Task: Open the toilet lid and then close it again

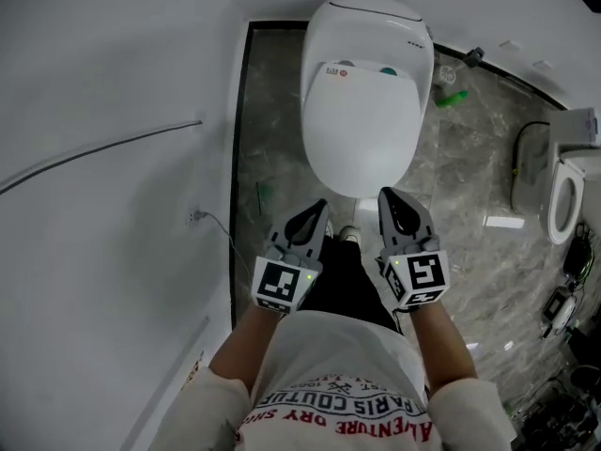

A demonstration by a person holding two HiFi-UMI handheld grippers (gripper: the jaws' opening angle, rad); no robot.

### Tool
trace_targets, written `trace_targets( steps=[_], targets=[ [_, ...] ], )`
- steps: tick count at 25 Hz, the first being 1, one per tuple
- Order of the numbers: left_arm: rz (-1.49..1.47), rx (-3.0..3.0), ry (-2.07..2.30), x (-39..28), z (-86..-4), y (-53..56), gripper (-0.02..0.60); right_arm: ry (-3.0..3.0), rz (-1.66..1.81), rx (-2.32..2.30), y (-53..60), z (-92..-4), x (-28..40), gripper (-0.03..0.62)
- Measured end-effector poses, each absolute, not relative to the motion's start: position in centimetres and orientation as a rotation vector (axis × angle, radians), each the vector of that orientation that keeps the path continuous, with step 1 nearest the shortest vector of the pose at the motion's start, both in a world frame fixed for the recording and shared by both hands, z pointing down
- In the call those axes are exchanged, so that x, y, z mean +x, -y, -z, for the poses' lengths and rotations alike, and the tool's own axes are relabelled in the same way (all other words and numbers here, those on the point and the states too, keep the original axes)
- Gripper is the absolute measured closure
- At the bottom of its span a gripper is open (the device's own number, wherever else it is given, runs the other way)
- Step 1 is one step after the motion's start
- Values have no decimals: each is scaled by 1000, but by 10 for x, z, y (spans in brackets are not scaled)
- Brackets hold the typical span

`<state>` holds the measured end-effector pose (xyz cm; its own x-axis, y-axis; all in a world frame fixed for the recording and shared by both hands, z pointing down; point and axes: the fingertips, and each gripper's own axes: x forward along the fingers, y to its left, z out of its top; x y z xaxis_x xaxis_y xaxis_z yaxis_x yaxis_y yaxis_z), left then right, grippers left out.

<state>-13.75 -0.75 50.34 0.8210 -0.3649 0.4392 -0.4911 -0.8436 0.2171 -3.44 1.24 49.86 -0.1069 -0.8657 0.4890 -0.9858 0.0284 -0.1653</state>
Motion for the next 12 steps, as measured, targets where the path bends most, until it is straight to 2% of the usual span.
trace_targets(
  steps=[12],
  targets=[
    [-620,2658,623,-130,-670,10,574,2006,-633,1763,-20,-673,-32,577]
  ],
)
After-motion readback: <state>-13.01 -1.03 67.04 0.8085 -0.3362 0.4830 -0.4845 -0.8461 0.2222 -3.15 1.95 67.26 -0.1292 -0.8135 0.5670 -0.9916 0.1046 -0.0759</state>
